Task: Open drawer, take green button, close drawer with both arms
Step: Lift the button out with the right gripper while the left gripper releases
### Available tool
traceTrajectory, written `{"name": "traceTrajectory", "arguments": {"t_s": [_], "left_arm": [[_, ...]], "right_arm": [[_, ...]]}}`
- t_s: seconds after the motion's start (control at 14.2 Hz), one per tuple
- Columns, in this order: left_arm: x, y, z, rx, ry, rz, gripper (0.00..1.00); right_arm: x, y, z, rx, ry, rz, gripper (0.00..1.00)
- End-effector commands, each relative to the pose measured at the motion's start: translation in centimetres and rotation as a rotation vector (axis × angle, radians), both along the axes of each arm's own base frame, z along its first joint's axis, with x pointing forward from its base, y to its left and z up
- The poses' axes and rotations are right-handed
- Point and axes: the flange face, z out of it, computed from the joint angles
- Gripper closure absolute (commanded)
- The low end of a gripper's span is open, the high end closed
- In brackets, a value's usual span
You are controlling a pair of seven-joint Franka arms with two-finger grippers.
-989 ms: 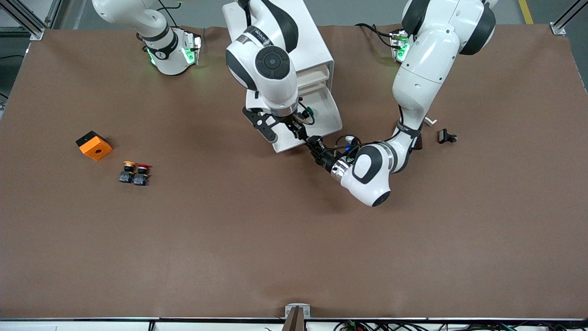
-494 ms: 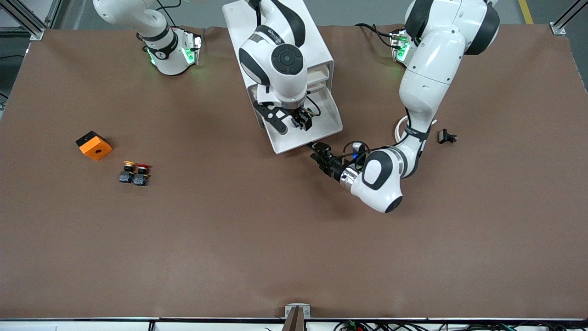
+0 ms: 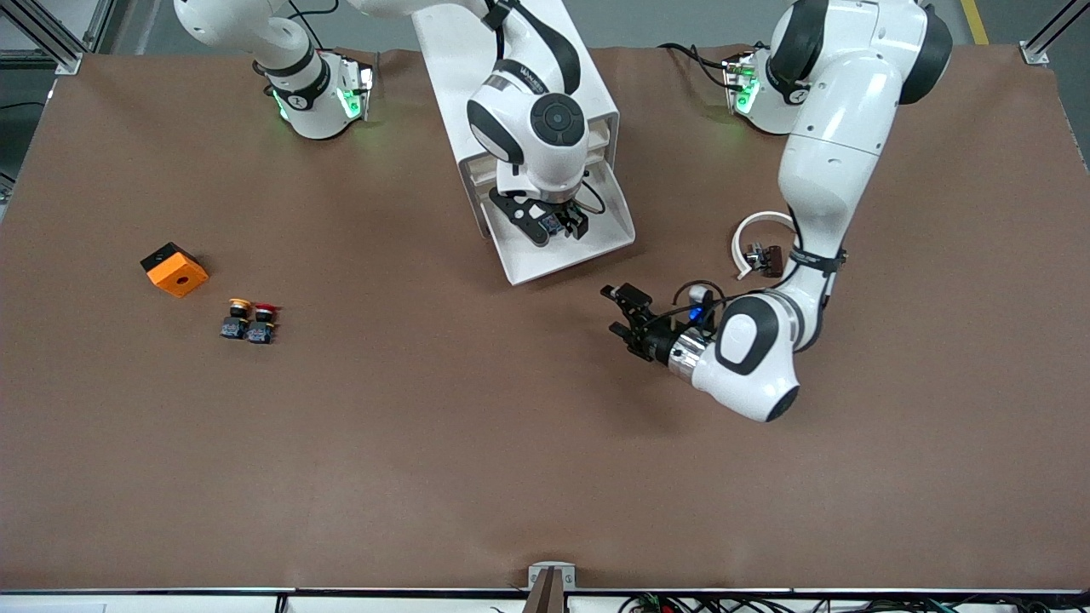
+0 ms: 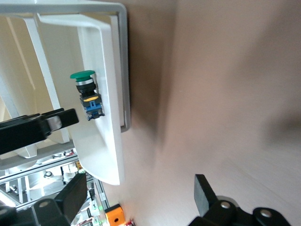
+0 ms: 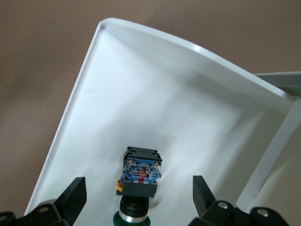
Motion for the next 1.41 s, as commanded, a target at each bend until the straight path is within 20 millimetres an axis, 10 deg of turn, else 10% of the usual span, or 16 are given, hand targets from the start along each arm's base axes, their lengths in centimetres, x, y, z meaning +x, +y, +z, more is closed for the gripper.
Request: {"name": "traceTrajectory", "arguments": {"t_s": [0.0, 0.35, 0.85, 1.34], "left_arm": [[1.9, 3.2, 1.4, 0.028, -0.039, 0.001, 0.0], [3.8, 7.0, 3.5, 0.1, -0.186, -0.077, 0.0], [4.9, 7.1, 9.0, 0.123, -0.504, -0.404, 0.0], [4.1, 6.9, 16.1, 0.285, -0.708, -0.807, 0.0]], "right_arm": [[-0.4, 0.2, -1.3, -0.016, 0.012, -0.013, 0.0], [-0.3, 0.7, -2.6, -0.01, 0.006, -0.012, 0.0], [-0.6, 1.7, -3.3, -0.006, 0.002, 0.017, 0.0], [-0.5, 1.8, -3.0, 0.004, -0.001, 0.066, 0.77]]}}
